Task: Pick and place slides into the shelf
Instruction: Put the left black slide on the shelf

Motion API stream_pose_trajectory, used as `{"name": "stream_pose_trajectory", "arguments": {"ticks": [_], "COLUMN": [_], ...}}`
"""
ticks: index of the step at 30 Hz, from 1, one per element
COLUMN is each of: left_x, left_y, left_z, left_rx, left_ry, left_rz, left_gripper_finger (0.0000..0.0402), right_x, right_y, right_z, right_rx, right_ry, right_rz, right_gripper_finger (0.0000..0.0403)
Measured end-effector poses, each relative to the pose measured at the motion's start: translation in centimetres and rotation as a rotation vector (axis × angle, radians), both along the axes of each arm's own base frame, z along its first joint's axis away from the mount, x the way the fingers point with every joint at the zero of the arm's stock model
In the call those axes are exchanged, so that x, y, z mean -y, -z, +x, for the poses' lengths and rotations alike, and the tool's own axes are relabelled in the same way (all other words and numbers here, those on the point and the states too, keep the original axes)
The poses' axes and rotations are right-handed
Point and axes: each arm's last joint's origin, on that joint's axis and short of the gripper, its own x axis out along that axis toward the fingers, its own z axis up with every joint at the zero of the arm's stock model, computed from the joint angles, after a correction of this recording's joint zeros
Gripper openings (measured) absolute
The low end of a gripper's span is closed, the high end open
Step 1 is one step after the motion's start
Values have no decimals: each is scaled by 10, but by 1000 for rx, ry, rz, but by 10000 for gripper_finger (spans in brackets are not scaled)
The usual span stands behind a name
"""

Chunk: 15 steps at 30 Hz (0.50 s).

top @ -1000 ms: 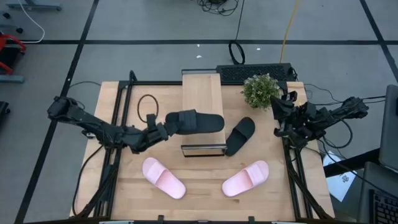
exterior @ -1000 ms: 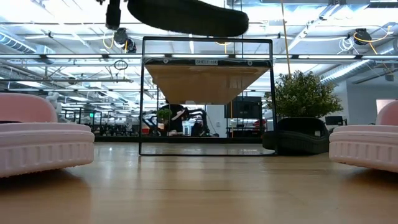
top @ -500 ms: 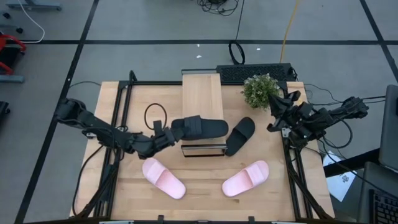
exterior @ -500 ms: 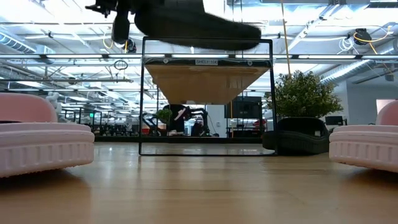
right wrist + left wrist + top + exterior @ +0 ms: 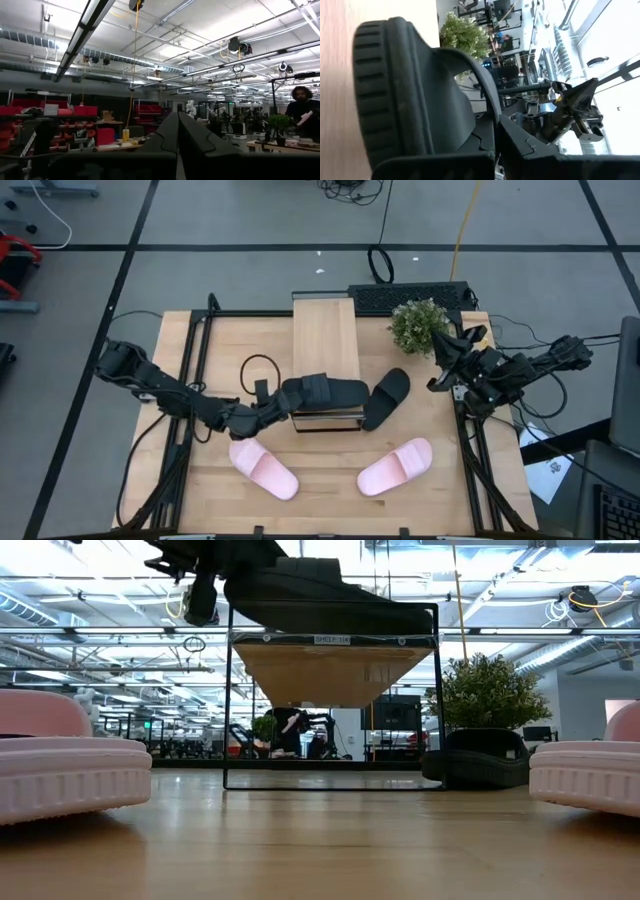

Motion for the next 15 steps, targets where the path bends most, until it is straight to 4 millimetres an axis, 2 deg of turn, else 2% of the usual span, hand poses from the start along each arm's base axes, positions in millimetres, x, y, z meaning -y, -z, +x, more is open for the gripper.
{"name": "stream_pose_trajectory", "arguments": {"ticks": [15], "left_x": [7], "left_y": [3], "left_z": [-3], "left_rx": [-5], "left_ry": [5], "left_rz": [-40], "left_gripper_finger": [0], "right_x": [0], "right_y": [0], "right_z": [0], "right_rx": [-4], "right_ry": [-1], "right_rz": [-2], "right_gripper_finger": [2]}}
